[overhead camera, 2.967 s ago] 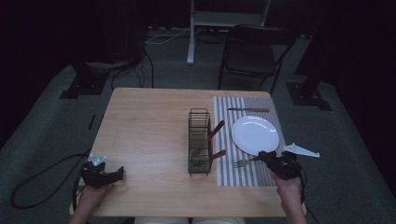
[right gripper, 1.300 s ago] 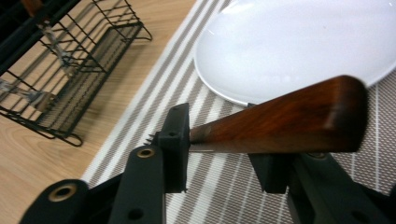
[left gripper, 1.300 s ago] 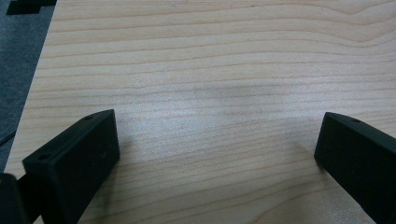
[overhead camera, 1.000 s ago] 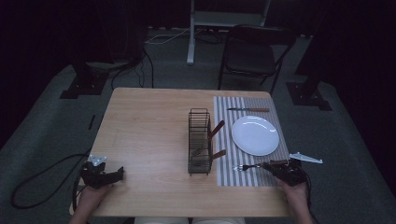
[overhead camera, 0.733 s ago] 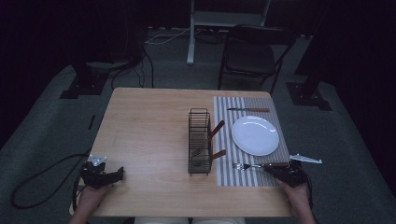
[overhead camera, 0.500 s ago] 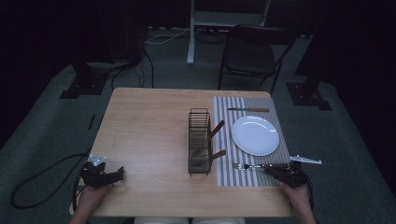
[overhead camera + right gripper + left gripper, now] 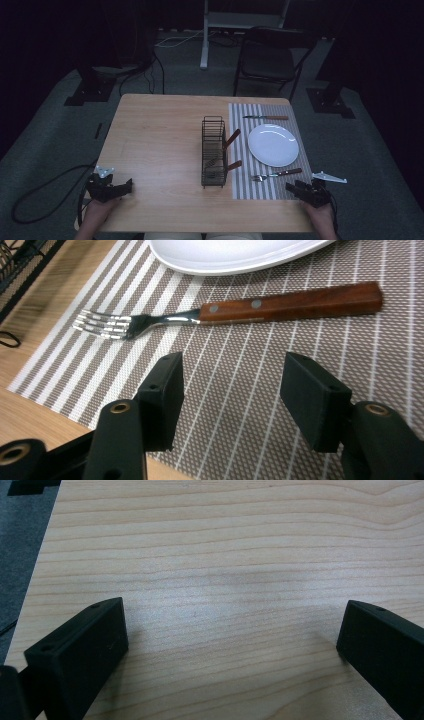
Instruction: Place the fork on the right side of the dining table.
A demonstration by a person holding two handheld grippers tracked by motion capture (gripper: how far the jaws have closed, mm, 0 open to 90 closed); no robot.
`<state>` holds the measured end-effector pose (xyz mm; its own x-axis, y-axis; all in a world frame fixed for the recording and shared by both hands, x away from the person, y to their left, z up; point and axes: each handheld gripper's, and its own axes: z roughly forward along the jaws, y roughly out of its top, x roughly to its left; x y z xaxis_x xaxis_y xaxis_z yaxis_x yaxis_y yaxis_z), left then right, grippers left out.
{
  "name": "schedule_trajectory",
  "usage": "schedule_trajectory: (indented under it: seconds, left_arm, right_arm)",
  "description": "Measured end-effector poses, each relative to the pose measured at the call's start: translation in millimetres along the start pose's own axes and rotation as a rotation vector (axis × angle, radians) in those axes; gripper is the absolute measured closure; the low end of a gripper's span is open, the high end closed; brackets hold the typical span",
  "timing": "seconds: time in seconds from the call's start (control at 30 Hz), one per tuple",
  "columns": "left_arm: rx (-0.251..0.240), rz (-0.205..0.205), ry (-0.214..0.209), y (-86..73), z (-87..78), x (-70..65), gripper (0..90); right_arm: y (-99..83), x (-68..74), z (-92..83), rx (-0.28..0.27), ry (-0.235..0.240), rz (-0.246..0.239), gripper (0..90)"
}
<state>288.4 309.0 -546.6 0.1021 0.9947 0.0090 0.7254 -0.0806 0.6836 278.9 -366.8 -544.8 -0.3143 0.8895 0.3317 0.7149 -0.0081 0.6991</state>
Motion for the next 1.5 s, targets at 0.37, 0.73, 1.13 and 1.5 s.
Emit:
schedule_trajectory:
  seconds: [0.37,0.73,1.13,1.5]
  left_arm:
    - [0.000,0.000,0.000,0.0,0.0,0.0,0.4]
    - [0.000,0.000,0.000,0.0,0.0,0.0,0.4]
    - [0.000,0.000,0.000,0.0,0.0,0.0,0.4]
    - [0.000,0.000,0.000,0.0,0.0,0.0,0.4]
  right_arm:
    - [-18.0,26.2,-3.7,-0.059,-0.147,-0.071,32.6]
    - [-25.1,35.2,-3.9,-0.083,-0.270,-0.067,16.7]
    - [-30.2,44.7,0.0,-0.081,-0.419,-0.069,12.1]
    - [-32.4,48.1,-0.3,-0.107,-0.470,-0.063,12.9]
